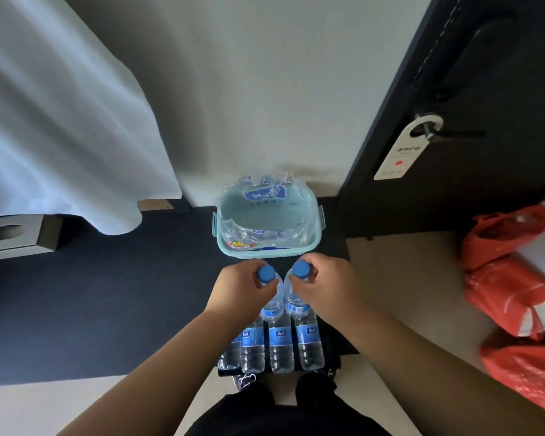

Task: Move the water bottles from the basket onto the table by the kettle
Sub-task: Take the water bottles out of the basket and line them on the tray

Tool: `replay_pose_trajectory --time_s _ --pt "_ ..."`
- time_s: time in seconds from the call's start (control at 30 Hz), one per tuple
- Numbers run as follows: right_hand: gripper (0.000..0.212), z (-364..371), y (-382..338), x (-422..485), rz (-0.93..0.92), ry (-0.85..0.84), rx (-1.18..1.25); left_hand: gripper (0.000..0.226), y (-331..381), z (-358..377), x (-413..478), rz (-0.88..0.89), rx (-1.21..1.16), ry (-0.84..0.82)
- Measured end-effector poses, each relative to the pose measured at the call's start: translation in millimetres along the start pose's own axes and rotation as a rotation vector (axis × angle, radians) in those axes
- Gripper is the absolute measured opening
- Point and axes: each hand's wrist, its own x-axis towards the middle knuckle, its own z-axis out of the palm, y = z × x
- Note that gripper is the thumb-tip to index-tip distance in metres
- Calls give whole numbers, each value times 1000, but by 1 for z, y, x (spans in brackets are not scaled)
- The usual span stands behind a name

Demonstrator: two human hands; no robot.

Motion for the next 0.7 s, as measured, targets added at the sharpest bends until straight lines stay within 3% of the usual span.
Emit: replay_pose_trajectory --time_s 0.17,0.3,0.5,0.7 --pt "16 27 29 -12 143 -168 23 7 -32 35 -6 -131 84 -129" --pt "27 48 48 -15 202 -261 10 20 -50 57 -2 -237 126 -170" --pt "27 81 72 0 299 -263 -79 17 -65 78 32 -388 71 -105" --pt "23 95 91 23 347 -334 -126 21 -84 98 66 -474 204 -168"
